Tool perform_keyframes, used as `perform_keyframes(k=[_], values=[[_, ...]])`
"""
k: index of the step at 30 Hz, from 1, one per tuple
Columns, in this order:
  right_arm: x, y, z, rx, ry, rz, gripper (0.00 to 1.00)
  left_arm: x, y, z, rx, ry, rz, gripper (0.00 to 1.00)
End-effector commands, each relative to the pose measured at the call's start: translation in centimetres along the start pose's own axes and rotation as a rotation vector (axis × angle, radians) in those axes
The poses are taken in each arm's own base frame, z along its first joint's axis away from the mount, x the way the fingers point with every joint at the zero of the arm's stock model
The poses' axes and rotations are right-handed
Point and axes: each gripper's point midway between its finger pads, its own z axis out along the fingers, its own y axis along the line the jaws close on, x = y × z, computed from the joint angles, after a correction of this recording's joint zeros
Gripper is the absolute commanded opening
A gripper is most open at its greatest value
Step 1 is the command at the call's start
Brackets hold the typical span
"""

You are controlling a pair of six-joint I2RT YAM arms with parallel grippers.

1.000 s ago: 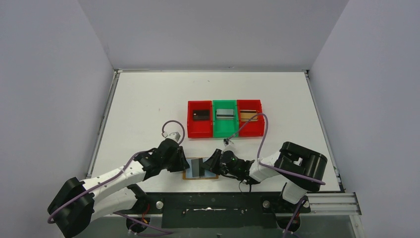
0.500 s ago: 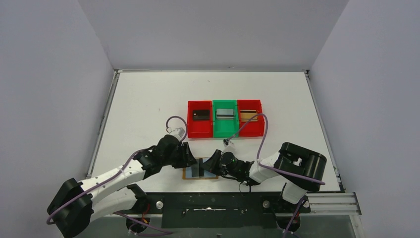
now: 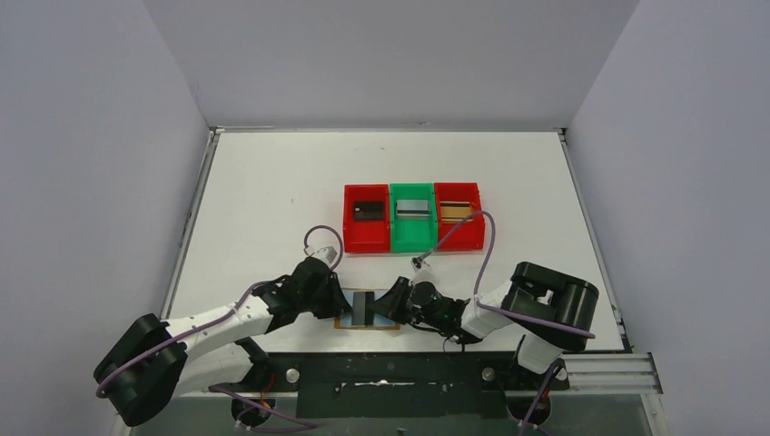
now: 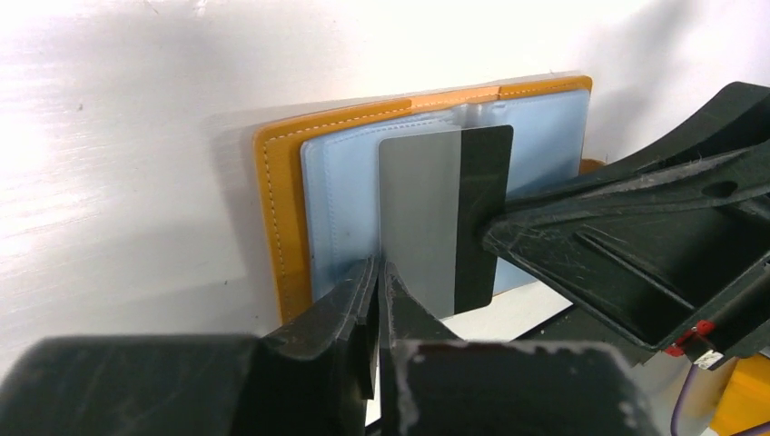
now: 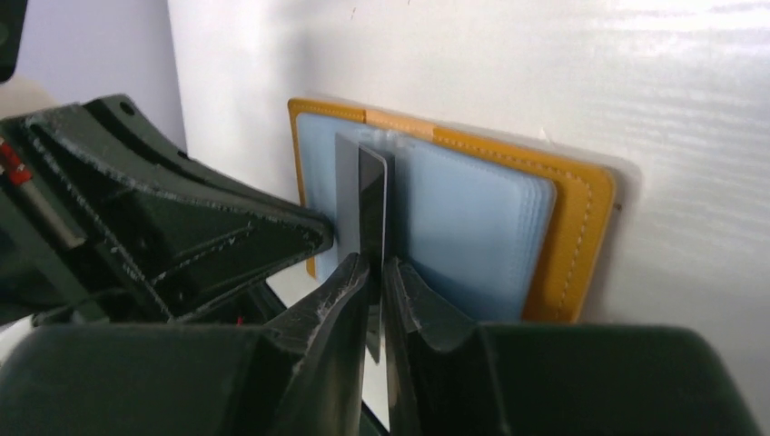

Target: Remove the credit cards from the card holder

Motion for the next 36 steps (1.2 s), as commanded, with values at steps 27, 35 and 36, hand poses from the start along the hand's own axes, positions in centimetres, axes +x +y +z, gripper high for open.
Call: perform_keyframes(k=[27, 35, 36], values=[[-1.0, -1.2, -1.6, 0.06, -0.032, 0.029, 0.0, -1.6, 0.6, -1.0, 0.022, -0.157, -0.024, 0.18], [-2.0, -0.7, -0.7, 0.174, -0.066, -0.024, 0.0, -2.8, 1.2, -2.1, -0.054, -0.191, 0.032, 0.4], [-2.1, -0.7, -0.8, 0.183, -0.068, -0.032, 0.0, -2.6, 1.3, -2.0, -0.06, -0.183, 0.032, 0.41]])
